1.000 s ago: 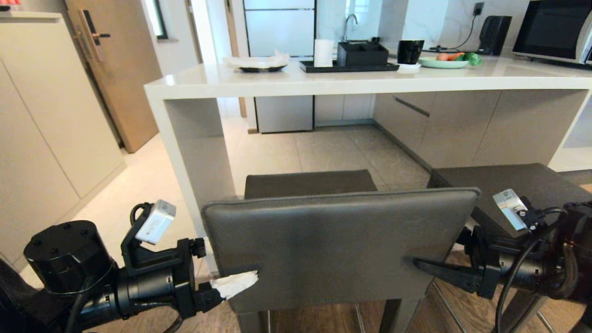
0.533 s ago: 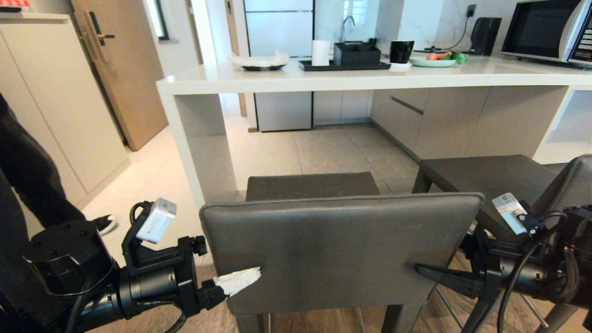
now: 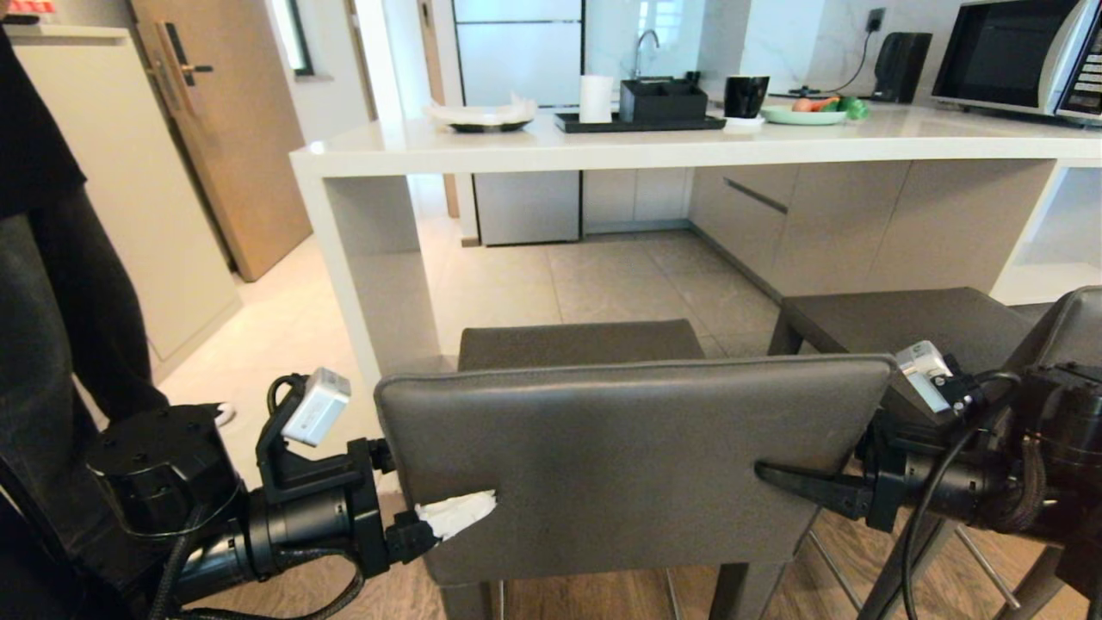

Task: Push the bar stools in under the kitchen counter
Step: Pull the gray chair out from under the dining table

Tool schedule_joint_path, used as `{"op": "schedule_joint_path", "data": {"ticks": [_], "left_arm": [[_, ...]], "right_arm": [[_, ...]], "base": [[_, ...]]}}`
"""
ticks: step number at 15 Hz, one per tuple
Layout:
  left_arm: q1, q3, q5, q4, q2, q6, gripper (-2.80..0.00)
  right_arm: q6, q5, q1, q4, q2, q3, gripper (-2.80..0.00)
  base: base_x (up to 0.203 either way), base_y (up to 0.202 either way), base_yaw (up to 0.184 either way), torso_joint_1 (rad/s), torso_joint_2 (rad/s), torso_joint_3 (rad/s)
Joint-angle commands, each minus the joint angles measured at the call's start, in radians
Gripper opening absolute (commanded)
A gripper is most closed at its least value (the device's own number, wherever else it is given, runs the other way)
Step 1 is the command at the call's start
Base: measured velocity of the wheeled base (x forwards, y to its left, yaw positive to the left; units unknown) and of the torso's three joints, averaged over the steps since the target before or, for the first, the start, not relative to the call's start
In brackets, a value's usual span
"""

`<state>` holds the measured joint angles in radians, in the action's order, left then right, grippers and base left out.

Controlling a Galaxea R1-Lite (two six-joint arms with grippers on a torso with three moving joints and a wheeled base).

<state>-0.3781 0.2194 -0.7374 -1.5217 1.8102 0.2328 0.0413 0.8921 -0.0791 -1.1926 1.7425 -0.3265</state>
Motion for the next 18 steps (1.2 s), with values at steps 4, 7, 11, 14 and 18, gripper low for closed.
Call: {"op": "schedule_joint_path", "data": {"ticks": [4,7,11,14,18], "left_arm": [[0.002,-0.015,0.013,-0.008,-0.006,0.002,0.0],[0.004,-0.033,0.018,-0.008,-0.022,0.002,0.0],[0.092,-0.16,0.028,-0.008,-0.133,0.006,0.0],[0.147,-0.211,0.024,-0.006,-0.314,0.02,0.0],[0.196,-0.209,0.024,0.069,-0.617,0.077,0.0]], "right_arm": [[0.006,-0.009,0.006,-0.012,0.028,0.009,0.0],[0.004,-0.006,0.032,-0.034,0.016,0.015,0.0],[-0.002,0.005,0.028,-0.041,-0.121,0.146,0.0],[-0.033,0.022,0.028,-0.042,-0.279,0.267,0.0],[-0.209,0.02,0.021,0.013,-0.601,0.305,0.0]], "base": [[0.0,0.0,0.0,0.0,0.0,0.0],[0.0,0.0,0.0,0.0,0.0,0.0],[0.0,0.0,0.0,0.0,0.0,0.0],[0.0,0.0,0.0,0.0,0.0,0.0],[0.0,0.0,0.0,0.0,0.0,0.0]]}}
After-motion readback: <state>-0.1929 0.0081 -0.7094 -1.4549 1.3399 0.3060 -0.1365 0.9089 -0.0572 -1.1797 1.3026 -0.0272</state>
